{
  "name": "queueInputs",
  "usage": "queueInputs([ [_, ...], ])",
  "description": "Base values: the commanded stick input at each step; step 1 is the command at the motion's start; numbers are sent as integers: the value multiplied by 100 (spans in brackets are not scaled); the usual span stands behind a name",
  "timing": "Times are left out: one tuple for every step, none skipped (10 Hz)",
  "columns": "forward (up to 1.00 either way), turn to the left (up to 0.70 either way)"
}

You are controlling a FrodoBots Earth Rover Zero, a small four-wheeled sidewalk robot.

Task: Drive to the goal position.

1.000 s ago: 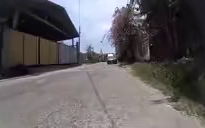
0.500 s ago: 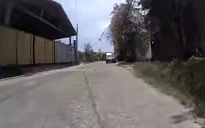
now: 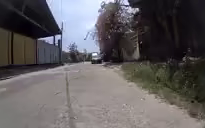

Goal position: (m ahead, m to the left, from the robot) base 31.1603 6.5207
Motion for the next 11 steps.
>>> queueInputs([
  [100,0],
  [100,0],
  [100,0],
  [100,0],
  [100,0],
  [100,0],
  [100,0],
  [100,0],
  [100,0],
  [100,0],
  [100,0],
])
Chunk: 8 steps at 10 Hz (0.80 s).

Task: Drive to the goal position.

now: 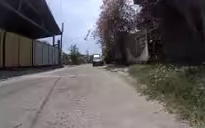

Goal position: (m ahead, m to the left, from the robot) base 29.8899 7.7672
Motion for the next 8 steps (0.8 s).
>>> queueInputs([
  [100,0],
  [100,6],
  [100,13],
  [100,21],
  [100,19],
  [100,6],
  [100,-8],
  [100,-17],
])
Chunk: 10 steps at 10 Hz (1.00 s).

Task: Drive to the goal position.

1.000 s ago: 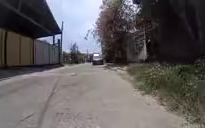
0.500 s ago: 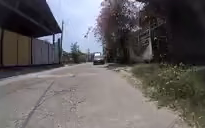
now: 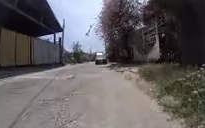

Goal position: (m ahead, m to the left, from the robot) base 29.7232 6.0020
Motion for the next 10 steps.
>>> queueInputs([
  [100,-12],
  [100,0],
  [100,0],
  [100,0],
  [100,0],
  [100,0],
  [100,0],
  [100,0],
  [100,0],
  [100,1],
])
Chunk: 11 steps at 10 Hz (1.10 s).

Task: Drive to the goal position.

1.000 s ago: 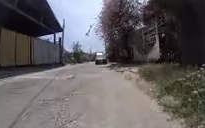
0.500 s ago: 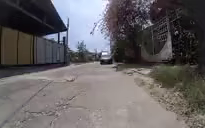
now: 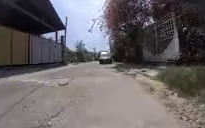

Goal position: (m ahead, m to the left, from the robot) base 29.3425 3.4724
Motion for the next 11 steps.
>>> queueInputs([
  [100,8],
  [100,23],
  [100,26],
  [100,24],
  [100,15],
  [100,0],
  [100,0],
  [100,0],
  [100,0],
  [100,0],
  [100,0],
])
